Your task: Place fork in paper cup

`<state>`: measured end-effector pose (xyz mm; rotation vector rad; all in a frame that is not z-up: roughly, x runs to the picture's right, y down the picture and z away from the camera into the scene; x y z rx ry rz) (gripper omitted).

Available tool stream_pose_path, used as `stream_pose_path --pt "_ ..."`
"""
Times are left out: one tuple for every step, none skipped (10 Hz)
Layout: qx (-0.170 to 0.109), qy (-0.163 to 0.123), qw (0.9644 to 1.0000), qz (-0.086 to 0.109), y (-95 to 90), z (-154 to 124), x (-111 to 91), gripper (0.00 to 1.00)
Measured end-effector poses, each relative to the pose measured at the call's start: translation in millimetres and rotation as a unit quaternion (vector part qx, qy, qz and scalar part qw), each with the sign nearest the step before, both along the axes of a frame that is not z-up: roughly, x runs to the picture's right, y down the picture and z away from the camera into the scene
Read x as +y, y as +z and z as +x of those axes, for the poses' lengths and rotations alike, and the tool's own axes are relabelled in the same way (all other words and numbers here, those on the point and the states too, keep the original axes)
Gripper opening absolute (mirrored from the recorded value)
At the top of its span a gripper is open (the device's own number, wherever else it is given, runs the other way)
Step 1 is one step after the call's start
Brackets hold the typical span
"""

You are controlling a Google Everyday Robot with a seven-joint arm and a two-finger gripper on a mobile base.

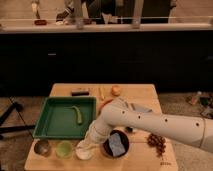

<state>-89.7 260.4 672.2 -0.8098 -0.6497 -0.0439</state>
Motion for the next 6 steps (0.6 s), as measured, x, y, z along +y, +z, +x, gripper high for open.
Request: stream_pose_path --pt "0.000 0.000 1.0000 0.000 0.0 0.0 0.0 0.79" --pt "0.000 0.000 1.0000 0.000 0.0 0.0 0.0 0.80" --pt "0.000 0.000 1.0000 0.000 0.0 0.0 0.0 0.80" --pt "0.000 0.000 1.0000 0.000 0.0 0.0 0.0 0.80" --pt "0.000 0.000 1.0000 0.000 0.0 0.0 0.0 0.80" --pt "0.000 0.000 1.0000 0.000 0.0 0.0 0.0 0.80"
